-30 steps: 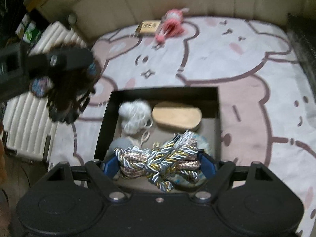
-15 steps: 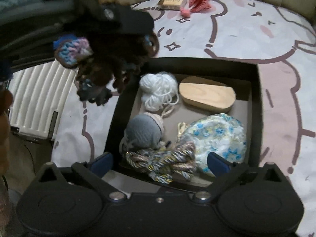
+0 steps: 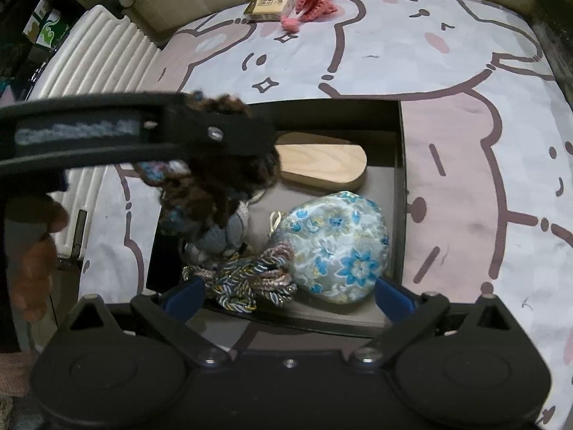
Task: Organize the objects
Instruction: 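Release the rope bundle into the box with the right tool while the left tool releases the crochet bundle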
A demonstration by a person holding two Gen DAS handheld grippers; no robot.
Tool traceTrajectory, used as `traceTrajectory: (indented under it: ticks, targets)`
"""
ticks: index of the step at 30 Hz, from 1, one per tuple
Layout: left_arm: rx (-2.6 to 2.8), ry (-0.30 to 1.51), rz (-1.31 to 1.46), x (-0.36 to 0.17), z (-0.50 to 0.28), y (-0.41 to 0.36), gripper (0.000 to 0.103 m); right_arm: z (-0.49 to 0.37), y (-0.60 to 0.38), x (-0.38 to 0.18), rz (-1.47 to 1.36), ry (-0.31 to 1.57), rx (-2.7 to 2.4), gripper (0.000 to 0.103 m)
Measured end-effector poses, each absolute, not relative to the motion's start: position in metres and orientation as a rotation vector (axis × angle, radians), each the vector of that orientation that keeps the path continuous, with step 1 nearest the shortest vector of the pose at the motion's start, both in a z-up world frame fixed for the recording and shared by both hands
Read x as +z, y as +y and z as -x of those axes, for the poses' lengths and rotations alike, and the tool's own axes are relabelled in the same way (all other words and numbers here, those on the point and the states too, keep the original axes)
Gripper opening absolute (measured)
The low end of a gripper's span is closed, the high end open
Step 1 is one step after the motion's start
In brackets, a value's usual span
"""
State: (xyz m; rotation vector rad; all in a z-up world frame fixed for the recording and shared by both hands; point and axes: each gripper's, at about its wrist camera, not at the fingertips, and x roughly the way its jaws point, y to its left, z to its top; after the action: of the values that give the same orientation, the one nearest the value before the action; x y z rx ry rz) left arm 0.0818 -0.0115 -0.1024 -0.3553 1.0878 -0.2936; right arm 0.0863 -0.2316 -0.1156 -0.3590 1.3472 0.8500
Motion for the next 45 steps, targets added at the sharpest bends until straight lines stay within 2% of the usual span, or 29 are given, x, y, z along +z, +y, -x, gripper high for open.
traceTrajectory:
  ticks: [4, 9, 10, 11, 14, 15, 17, 22, 32, 39, 41, 45]
  targets:
    - [-0.247, 1.111, 0.315, -0.106, -0.082, -0.014, 0.069, -0.086, -0.232, -0.114, 0.36, 1.338, 0.864, 0.102]
    - [-0.242, 1.078, 0.321, -0.098, -0.08, -0.01, 0.069, -0.086, -0.232, -0.113, 0.36, 1.333, 0.866, 0.102]
    - [-0.239, 1.079, 0.31, -0.098, -0.079, -0.011, 0.066, -0.086, -0.232, -0.113, 0.361, 1.332, 0.865, 0.102]
    - [-0.244, 1.079, 0.3, -0.097, -0.079, -0.012, 0.058, -0.086, -0.232, -0.113, 0.362, 1.33, 0.863, 0.102]
    - [-0.265, 1.086, 0.284, -0.099, -0.08, -0.016, 0.041, -0.086, -0.233, -0.111, 0.364, 1.318, 0.862, 0.101]
    - [-0.267, 1.088, 0.275, -0.1, -0.081, -0.017, 0.038, -0.086, -0.234, -0.11, 0.364, 1.316, 0.862, 0.099]
    - [-0.267, 1.098, 0.252, -0.103, -0.082, -0.021, 0.026, -0.087, -0.235, -0.11, 0.364, 1.314, 0.856, 0.096]
    - [-0.266, 1.127, 0.19, -0.113, -0.086, -0.03, 0.023, -0.09, -0.237, -0.111, 0.37, 1.315, 0.867, 0.094]
    - [-0.227, 1.223, 0.089, -0.141, -0.089, -0.035, 0.023, -0.09, -0.236, -0.112, 0.391, 1.311, 0.869, 0.094]
    - [-0.226, 1.218, 0.094, -0.135, -0.086, -0.036, 0.025, -0.09, -0.238, -0.109, 0.388, 1.299, 0.873, 0.094]
    - [-0.224, 1.202, 0.118, -0.129, -0.083, -0.034, 0.037, -0.091, -0.239, -0.106, 0.38, 1.291, 0.878, 0.094]
    - [-0.208, 1.16, 0.141, -0.113, -0.077, -0.029, 0.05, -0.092, -0.244, -0.096, 0.358, 1.263, 0.882, 0.094]
